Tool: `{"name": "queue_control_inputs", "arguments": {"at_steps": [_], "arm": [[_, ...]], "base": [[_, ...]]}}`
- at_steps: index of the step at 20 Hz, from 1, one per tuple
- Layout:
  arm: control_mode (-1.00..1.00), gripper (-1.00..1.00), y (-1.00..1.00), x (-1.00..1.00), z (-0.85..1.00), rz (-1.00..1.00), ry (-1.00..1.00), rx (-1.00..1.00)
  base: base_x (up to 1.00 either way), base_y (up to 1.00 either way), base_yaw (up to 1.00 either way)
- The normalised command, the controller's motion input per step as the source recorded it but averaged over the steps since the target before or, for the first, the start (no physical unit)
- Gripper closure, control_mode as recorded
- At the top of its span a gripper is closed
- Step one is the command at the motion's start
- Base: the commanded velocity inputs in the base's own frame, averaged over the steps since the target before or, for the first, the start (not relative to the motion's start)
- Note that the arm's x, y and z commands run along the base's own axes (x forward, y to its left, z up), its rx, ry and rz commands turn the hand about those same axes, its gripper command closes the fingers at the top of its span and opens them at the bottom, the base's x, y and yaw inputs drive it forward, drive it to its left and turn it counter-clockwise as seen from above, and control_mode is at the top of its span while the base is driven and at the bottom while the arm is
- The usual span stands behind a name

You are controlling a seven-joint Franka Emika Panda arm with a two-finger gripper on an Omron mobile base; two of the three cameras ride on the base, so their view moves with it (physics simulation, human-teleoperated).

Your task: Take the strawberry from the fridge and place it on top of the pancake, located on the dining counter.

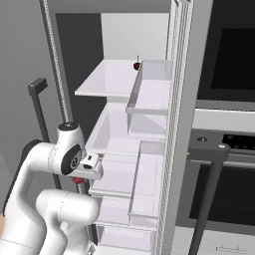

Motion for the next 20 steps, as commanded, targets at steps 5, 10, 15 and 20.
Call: {"name": "queue_control_inputs", "arguments": {"at_steps": [5, 10, 15, 20], "arm": [[-1.0, 1.0, 0.0, 0.0, 0.0, 0.0, 0.0, 0.0], [1.0, 1.0, 0.0, 0.0, 0.0, 0.0, 0.0, 0.0], [1.0, 1.0, 0.0, 0.0, 0.0, 0.0, 0.0, 0.0], [1.0, 1.0, 0.0, 0.0, 0.0, 0.0, 0.0, 0.0]], "base": [[0.0, 0.0, 0.0], [-0.65, 0.53, -0.08], [-1.0, 0.46, -0.43], [-0.94, 0.16, -0.66]]}}
